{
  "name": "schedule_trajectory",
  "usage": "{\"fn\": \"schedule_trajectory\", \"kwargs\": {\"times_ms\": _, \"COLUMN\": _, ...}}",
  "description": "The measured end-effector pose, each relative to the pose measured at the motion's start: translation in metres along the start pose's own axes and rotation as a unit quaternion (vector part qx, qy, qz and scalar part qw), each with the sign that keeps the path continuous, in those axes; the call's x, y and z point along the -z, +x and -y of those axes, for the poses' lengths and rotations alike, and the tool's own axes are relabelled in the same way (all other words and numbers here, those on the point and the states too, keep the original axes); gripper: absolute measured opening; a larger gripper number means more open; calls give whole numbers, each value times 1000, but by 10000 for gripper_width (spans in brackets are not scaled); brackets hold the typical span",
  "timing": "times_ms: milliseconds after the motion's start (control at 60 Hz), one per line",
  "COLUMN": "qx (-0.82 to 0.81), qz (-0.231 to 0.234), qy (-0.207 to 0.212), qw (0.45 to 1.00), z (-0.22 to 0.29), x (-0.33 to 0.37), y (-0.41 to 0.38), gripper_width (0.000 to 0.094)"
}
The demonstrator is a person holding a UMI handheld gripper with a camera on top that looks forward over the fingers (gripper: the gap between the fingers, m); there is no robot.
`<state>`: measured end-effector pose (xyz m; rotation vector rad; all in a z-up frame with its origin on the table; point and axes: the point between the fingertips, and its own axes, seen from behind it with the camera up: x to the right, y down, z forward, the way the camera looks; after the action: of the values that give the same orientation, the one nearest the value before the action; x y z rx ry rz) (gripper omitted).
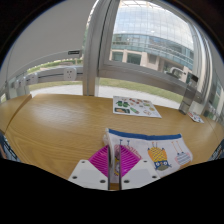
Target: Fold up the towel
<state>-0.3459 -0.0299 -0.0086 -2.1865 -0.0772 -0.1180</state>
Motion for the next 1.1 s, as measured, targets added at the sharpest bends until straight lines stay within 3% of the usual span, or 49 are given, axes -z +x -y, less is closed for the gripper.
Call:
{"fn": "schedule_trajectory", "kwargs": {"times_ms": 50, "qx": -5, "qz": -13, "qy": 3, "qw": 1000, "z": 1, "x": 0, "y": 6, "gripper_width": 34}}
{"fn": "schedule_trajectory", "kwargs": {"times_ms": 250, "qx": -49, "qz": 22, "qy": -7, "qw": 999, "z": 7, "x": 5, "y": 3, "gripper_width": 31}}
{"fn": "schedule_trajectory", "kwargs": {"times_ms": 383, "qx": -92, "qz": 53, "qy": 17, "qw": 994, "z": 44, "x": 36, "y": 26, "gripper_width": 31}}
{"fn": "schedule_trajectory", "kwargs": {"times_ms": 567, "qx": -115, "qz": 36, "qy": 43, "qw": 992, "z": 75, "x": 61, "y": 111, "gripper_width": 31}}
{"fn": "schedule_trajectory", "kwargs": {"times_ms": 717, "qx": -121, "qz": 6, "qy": 26, "qw": 992, "z": 49, "x": 41, "y": 187, "gripper_width": 31}}
{"fn": "schedule_trajectory", "kwargs": {"times_ms": 750, "qx": -122, "qz": 3, "qy": 17, "qw": 992, "z": 39, "x": 33, "y": 201, "gripper_width": 71}}
{"fn": "schedule_trajectory", "kwargs": {"times_ms": 883, "qx": -92, "qz": -51, "qy": -11, "qw": 994, "z": -3, "x": 10, "y": 262, "gripper_width": 393}}
{"fn": "schedule_trajectory", "kwargs": {"times_ms": 983, "qx": -78, "qz": -53, "qy": -9, "qw": 996, "z": -12, "x": 7, "y": 283, "gripper_width": 457}}
{"fn": "schedule_trajectory", "kwargs": {"times_ms": 1100, "qx": -94, "qz": -6, "qy": 20, "qw": 995, "z": 2, "x": 23, "y": 284, "gripper_width": 563}}
